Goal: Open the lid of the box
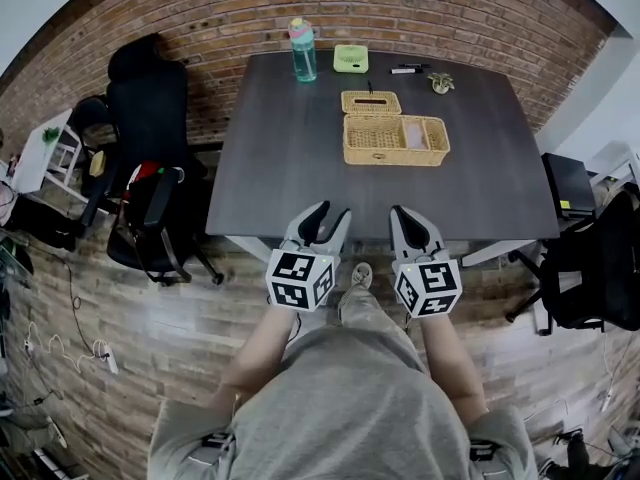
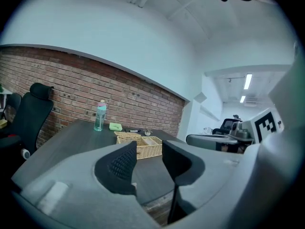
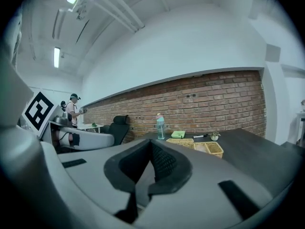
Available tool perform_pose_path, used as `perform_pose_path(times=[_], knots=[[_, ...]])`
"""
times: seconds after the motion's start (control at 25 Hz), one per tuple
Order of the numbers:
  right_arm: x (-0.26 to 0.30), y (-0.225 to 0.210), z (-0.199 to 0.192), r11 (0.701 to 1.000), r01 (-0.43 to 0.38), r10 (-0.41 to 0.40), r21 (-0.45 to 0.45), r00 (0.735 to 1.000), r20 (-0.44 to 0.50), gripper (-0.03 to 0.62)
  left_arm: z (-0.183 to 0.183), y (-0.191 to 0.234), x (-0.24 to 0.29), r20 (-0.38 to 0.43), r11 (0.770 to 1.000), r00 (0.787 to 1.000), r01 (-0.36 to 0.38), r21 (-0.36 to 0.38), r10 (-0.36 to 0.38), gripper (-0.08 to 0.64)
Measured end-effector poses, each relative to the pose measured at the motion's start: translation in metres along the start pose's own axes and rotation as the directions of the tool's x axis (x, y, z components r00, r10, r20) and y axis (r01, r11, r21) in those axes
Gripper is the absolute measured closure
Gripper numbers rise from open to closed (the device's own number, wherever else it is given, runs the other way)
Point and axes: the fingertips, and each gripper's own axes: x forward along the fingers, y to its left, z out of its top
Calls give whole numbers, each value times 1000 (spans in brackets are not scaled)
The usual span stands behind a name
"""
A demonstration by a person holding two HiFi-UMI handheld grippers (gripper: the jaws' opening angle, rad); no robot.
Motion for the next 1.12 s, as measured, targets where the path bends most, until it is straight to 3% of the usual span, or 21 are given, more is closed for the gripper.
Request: perform_pose_path(times=[0.32,0.76,1.12], knots=[[-35,15,-7,1000,-1,1,11,1000,11,589,-15,-18,-28,4,1000,1000,-9,-4,9,399],[-45,24,-14,1000,-14,13,18,1000,12,589,-20,-7,-44,9,995,995,-101,-25,101,523],[-43,22,-13,1000,-13,13,6,1000,12,591,-14,-10,-40,18,996,996,-90,-13,90,532]])
